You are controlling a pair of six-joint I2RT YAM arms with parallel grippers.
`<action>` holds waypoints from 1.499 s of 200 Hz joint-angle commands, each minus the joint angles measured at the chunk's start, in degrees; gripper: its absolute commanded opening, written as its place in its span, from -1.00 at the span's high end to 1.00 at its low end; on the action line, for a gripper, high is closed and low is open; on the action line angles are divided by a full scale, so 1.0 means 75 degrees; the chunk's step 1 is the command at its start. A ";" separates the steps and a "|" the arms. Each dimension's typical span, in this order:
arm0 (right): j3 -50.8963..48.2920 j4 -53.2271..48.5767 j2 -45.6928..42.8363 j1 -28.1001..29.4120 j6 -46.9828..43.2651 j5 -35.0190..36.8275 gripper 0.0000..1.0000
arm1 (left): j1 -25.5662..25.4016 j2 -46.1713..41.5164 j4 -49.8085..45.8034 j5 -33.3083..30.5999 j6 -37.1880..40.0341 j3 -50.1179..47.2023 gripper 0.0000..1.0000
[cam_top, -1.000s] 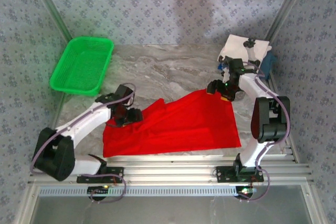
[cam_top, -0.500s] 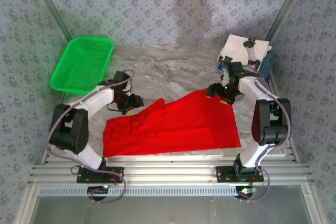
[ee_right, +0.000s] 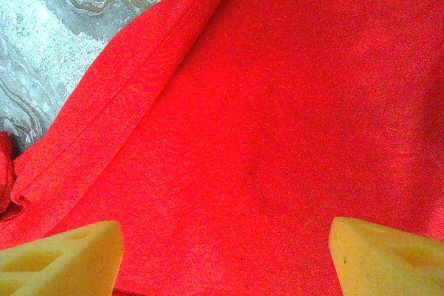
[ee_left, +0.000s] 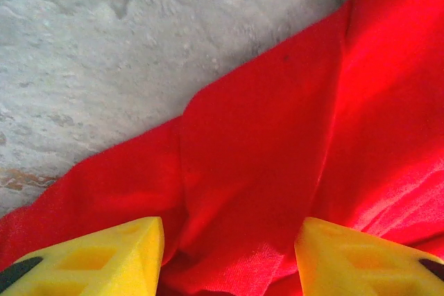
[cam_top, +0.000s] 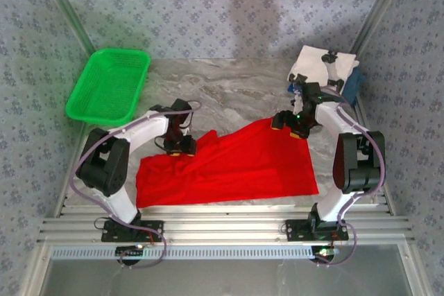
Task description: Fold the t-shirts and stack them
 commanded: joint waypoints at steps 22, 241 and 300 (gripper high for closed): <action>-0.0051 -0.0053 -0.0076 0.0025 0.0019 -0.0178 -0.61 | -0.0194 0.0287 -0.0357 -0.0887 0.0271 0.0244 0.04; -0.0155 -0.0054 -0.0148 0.0036 0.0002 -0.0215 -0.60 | 0.1794 -0.0711 0.0635 -0.0002 -0.0717 -0.0298 -0.09; -0.0204 0.0053 -0.0119 0.0051 0.0035 -0.0260 -0.60 | 0.1971 -0.0311 0.1018 0.0795 -0.0662 -0.0227 -0.09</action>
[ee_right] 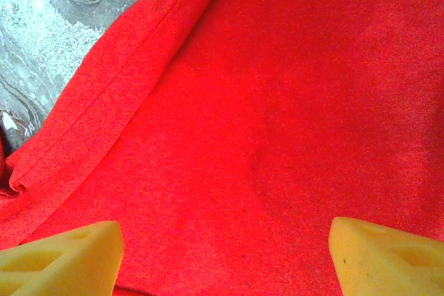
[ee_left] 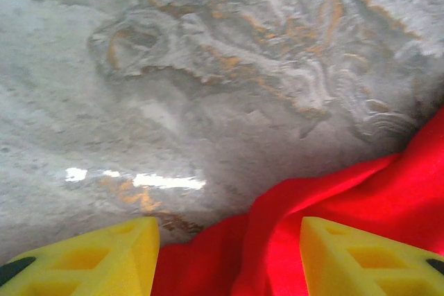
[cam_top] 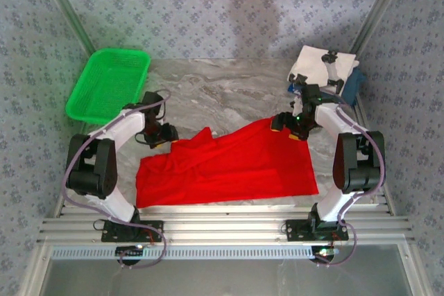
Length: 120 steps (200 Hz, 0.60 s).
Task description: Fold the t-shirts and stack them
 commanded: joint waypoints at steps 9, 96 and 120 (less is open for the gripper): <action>-0.0038 -0.0040 -0.0130 0.0053 0.0023 -0.0123 -0.60 | -0.0009 0.0321 0.0051 0.0447 0.0170 0.0274 -0.08; -0.0010 0.0082 -0.0008 0.0104 0.0088 -0.0193 -0.60 | -0.0125 0.1162 -0.0027 0.0097 0.0516 0.0852 0.54; -0.0007 0.0140 0.0088 0.0298 0.0220 -0.0216 -0.59 | -0.0181 0.1220 -0.0003 0.0286 0.0437 0.1203 0.90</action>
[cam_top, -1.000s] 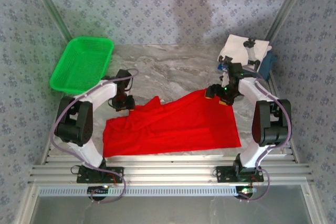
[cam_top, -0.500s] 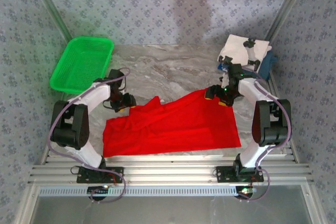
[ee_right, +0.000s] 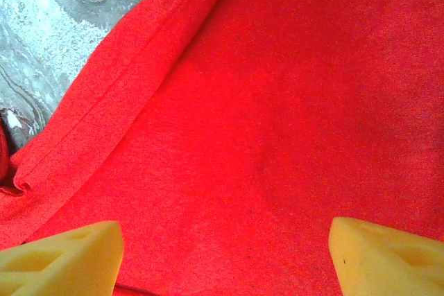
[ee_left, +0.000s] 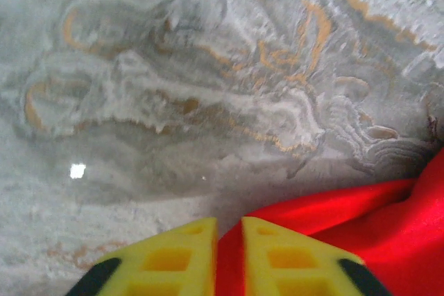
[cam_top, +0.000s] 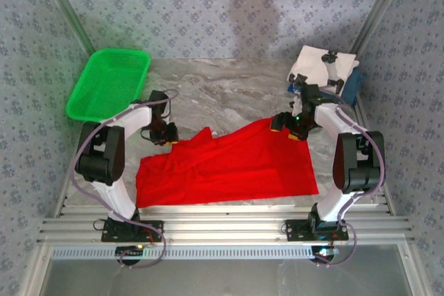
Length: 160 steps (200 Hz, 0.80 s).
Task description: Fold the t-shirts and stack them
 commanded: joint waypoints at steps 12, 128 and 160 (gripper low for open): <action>0.0001 0.0122 0.0151 0.0350 0.0300 -0.0160 -0.60 | -0.0105 -0.0225 0.0045 -0.0002 -0.0178 0.0470 0.97; -0.0106 -0.0340 0.1454 0.0712 0.1922 0.1495 -0.48 | 0.0038 -0.3348 0.0880 -0.0901 -0.1824 -0.1819 1.00; -0.0066 -0.0563 0.1476 0.0689 0.1998 0.1782 -0.46 | -0.0093 -0.3297 0.0309 -0.0722 -0.2442 -0.2240 1.00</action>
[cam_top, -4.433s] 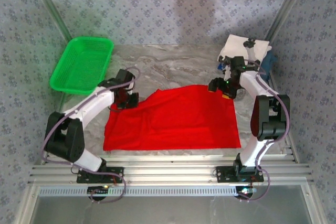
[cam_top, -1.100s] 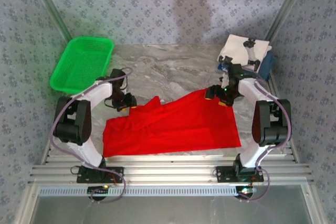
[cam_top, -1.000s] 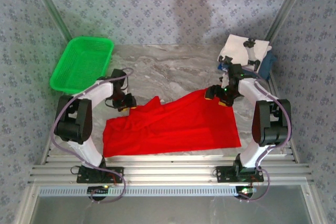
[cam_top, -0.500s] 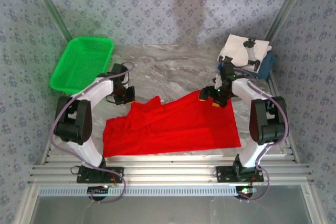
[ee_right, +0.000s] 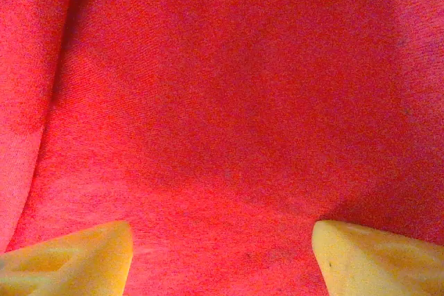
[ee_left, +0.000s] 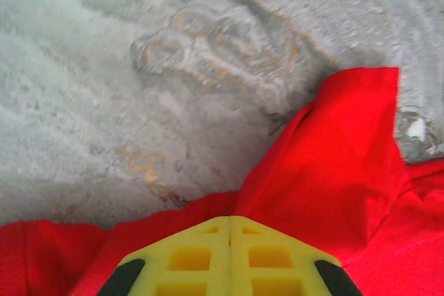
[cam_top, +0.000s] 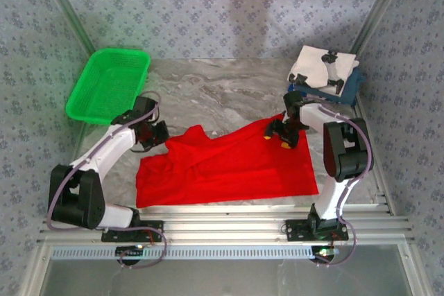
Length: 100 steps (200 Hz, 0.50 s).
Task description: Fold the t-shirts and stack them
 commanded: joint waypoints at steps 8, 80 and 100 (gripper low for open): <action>-0.0131 -0.0694 0.0337 -0.0074 0.0280 0.0800 -0.46 | -0.0113 -0.0128 -0.0500 -0.0002 -0.0841 -0.0458 0.99; -0.0099 -0.0853 0.0278 -0.0142 0.0267 0.0966 -0.46 | -0.0380 -0.0537 -0.0915 -0.0299 -0.1338 -0.0612 0.57; -0.0114 -0.0898 0.0266 -0.0151 0.0265 0.1019 -0.46 | -0.0230 -0.0907 -0.0599 -0.0305 -0.1573 -0.0549 0.08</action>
